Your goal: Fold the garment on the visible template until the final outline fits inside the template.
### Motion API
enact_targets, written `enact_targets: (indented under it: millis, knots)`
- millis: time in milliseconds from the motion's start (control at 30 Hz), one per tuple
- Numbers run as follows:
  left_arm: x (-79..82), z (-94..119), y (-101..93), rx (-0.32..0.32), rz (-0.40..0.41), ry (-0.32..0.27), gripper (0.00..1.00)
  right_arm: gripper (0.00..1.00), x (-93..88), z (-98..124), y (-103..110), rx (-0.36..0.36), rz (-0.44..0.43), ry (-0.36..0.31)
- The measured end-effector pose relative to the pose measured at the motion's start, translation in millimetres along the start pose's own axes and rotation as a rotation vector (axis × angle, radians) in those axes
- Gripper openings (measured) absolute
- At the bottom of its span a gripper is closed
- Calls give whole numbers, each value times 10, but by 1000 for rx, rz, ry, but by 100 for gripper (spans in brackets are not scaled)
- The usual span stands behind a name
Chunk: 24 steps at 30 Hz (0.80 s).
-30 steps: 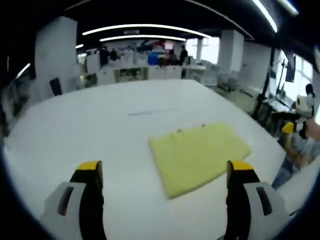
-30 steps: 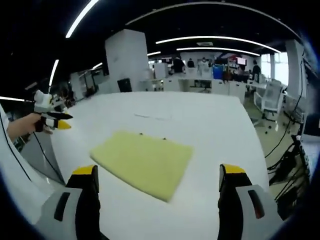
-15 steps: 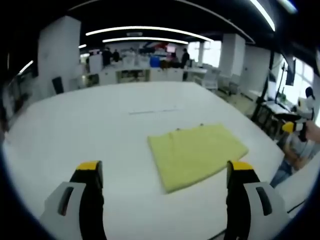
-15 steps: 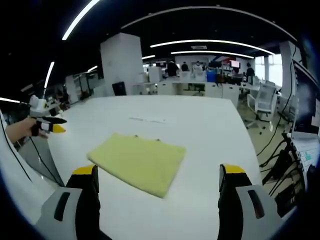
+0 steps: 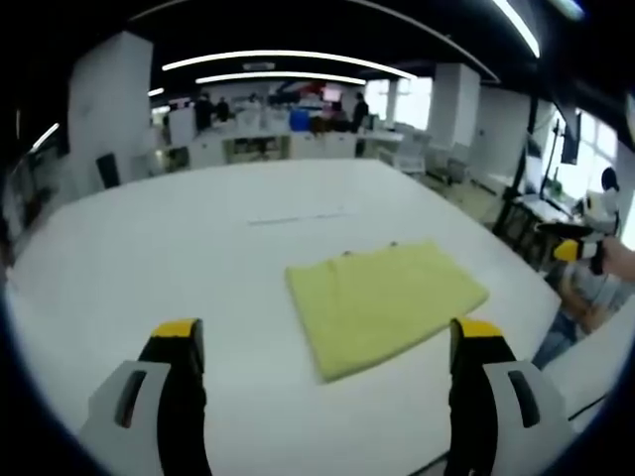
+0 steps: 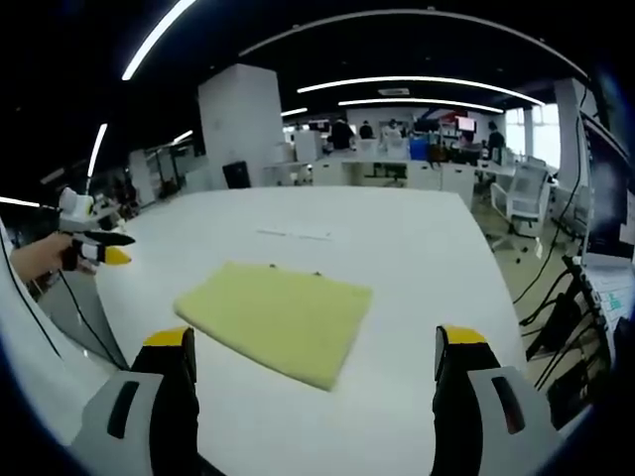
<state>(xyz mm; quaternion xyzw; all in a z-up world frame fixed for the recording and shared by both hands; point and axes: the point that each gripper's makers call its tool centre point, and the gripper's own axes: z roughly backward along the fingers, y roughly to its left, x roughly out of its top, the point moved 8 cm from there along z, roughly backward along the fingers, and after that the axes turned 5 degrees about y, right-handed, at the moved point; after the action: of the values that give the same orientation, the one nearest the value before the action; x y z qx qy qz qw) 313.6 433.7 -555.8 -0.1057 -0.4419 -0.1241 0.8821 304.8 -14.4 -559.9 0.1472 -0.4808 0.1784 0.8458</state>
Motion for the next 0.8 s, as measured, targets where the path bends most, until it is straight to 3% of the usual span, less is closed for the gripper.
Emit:
enact_targets:
  millis: [800]
  knots:
    - [-27,-45,-1,-4,12,15,98,100,9,-79,-12,7,5,10]
